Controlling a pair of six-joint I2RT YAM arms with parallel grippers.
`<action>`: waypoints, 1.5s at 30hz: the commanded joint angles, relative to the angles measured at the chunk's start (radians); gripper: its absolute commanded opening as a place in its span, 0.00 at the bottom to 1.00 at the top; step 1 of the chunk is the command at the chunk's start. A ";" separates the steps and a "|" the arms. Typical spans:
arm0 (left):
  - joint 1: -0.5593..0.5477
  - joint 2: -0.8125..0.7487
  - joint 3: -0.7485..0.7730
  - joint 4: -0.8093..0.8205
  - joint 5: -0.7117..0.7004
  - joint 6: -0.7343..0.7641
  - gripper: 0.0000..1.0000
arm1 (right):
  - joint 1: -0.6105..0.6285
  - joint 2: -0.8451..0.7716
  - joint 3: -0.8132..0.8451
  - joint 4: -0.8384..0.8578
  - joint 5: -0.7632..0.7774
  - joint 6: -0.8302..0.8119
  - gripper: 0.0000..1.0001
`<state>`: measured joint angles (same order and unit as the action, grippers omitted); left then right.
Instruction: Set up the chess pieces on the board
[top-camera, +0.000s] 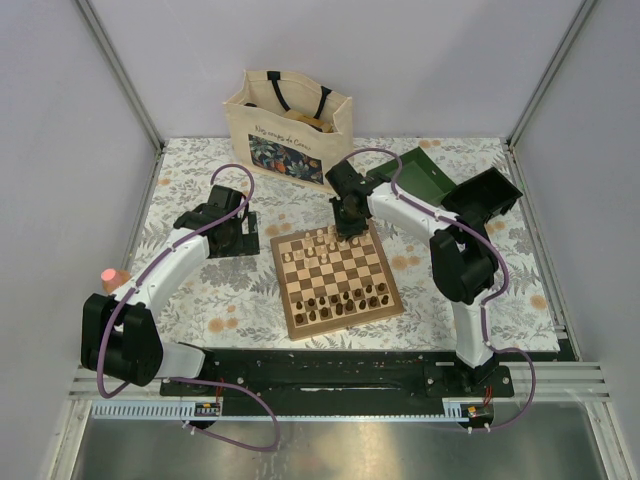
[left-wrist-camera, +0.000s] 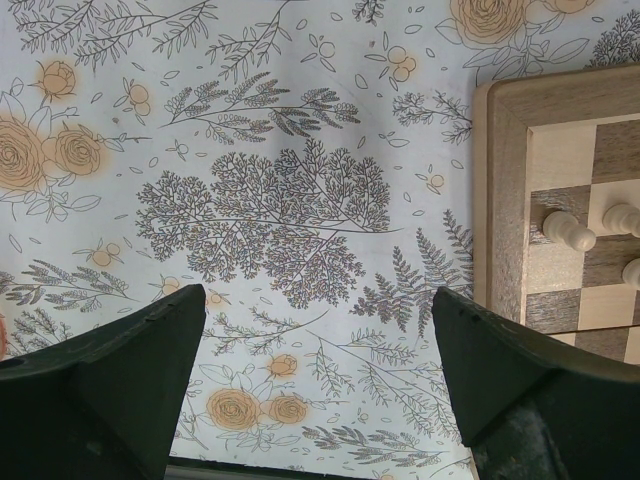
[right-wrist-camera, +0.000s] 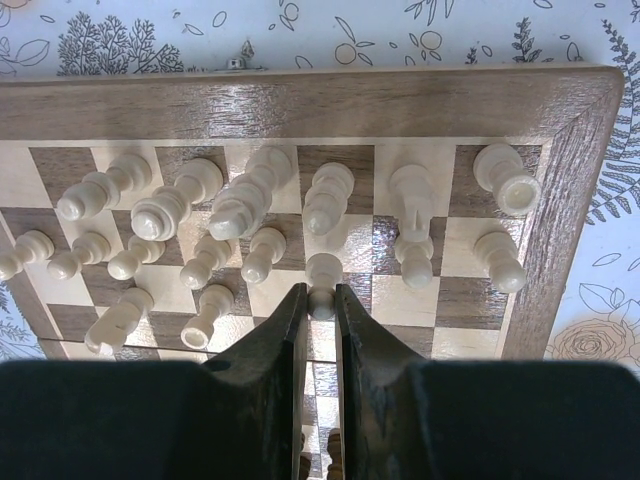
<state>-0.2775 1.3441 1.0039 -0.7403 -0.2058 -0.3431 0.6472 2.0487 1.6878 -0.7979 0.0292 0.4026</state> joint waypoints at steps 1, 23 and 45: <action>0.003 -0.008 0.013 0.013 0.005 0.012 0.99 | 0.012 0.019 0.027 0.003 0.028 0.007 0.21; 0.003 -0.002 0.015 0.015 0.013 0.012 0.99 | 0.012 -0.064 0.027 -0.009 0.006 -0.002 0.36; 0.001 -0.011 0.015 0.012 -0.001 0.010 0.99 | 0.196 -0.029 0.099 -0.012 -0.095 0.004 0.43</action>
<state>-0.2775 1.3441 1.0039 -0.7403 -0.2062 -0.3431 0.8146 1.9804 1.7153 -0.8024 -0.0467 0.4252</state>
